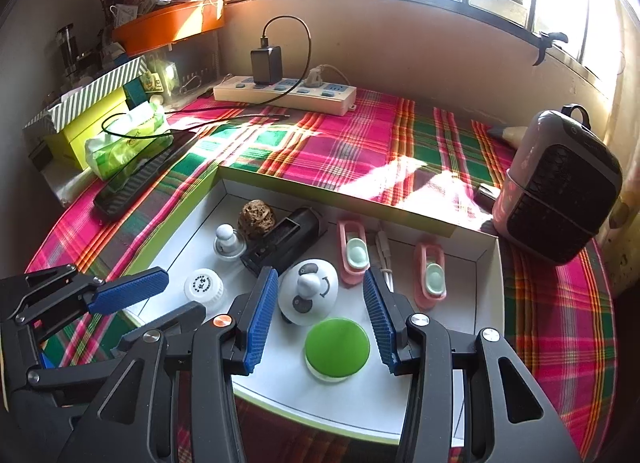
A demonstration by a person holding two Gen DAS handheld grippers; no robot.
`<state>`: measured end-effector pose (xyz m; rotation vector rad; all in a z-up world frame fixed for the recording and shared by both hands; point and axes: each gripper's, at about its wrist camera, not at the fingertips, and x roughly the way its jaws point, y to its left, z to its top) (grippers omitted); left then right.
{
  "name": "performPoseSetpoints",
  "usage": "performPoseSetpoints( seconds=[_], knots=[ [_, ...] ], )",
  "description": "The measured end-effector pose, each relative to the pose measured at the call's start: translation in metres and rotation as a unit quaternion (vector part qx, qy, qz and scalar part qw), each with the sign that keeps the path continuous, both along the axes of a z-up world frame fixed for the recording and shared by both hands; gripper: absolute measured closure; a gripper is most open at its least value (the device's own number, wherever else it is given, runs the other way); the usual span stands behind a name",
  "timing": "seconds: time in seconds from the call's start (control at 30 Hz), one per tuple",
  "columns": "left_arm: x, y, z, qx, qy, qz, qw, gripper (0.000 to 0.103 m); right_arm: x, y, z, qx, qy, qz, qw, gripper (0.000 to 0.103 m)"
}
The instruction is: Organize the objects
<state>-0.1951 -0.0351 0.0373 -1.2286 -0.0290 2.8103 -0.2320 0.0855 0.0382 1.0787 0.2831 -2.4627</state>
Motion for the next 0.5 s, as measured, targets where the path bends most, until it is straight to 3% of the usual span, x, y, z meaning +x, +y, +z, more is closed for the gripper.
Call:
performPoseSetpoints(
  seconds=[0.33, 0.5],
  knots=[
    [0.029, 0.006, 0.010, 0.003, 0.009, 0.003, 0.9999, 0.072, 0.040, 0.027, 0.012, -0.028, 0.012, -0.047, 0.998, 0.057],
    [0.043, 0.006, 0.007, 0.012, 0.005, 0.006, 0.9999, 0.072, 0.059, 0.034, 0.007, -0.018, 0.010, -0.058, 0.998, 0.057]
  ],
)
